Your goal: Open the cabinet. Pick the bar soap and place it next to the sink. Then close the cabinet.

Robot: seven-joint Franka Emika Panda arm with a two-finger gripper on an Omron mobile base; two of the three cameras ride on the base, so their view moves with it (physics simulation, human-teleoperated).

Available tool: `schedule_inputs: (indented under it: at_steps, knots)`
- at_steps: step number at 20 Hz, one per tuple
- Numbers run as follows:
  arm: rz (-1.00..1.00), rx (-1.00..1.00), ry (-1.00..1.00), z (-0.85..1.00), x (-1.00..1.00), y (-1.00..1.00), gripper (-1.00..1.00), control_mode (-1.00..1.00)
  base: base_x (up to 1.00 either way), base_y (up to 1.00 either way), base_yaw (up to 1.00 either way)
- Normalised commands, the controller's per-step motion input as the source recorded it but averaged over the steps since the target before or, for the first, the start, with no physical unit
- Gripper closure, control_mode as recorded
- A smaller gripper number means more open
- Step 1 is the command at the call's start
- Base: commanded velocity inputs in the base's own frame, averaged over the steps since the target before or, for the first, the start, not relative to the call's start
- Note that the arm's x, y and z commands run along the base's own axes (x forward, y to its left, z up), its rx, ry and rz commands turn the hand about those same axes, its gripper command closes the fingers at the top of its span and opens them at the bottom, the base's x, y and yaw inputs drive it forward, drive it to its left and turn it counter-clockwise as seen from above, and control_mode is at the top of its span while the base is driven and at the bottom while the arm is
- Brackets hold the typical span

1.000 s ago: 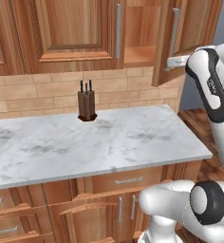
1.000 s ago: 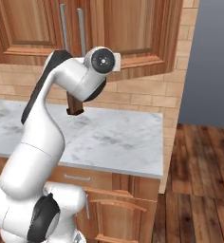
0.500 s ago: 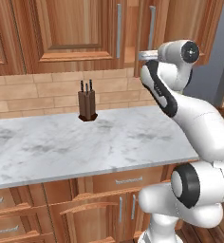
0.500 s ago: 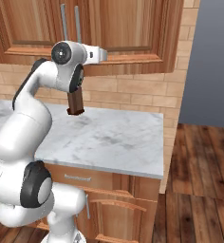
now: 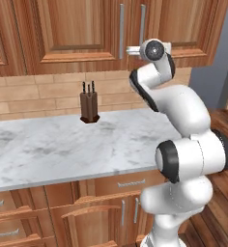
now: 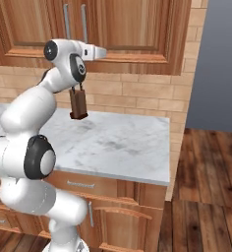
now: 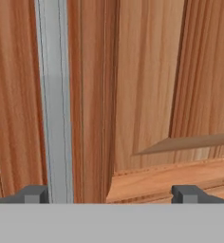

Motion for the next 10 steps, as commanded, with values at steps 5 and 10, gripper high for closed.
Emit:
schedule_inputs:
  at_steps: [5, 10]
  knots:
    - [-0.16, 0.0, 0.0, 0.02, 0.63, -0.38, -1.0, -1.0, 0.0, 0.0, 0.0]
    - [-0.11, 0.02, 0.0, 0.08, 0.43, -0.53, -1.0, -1.0, 0.0, 0.0, 0.0]
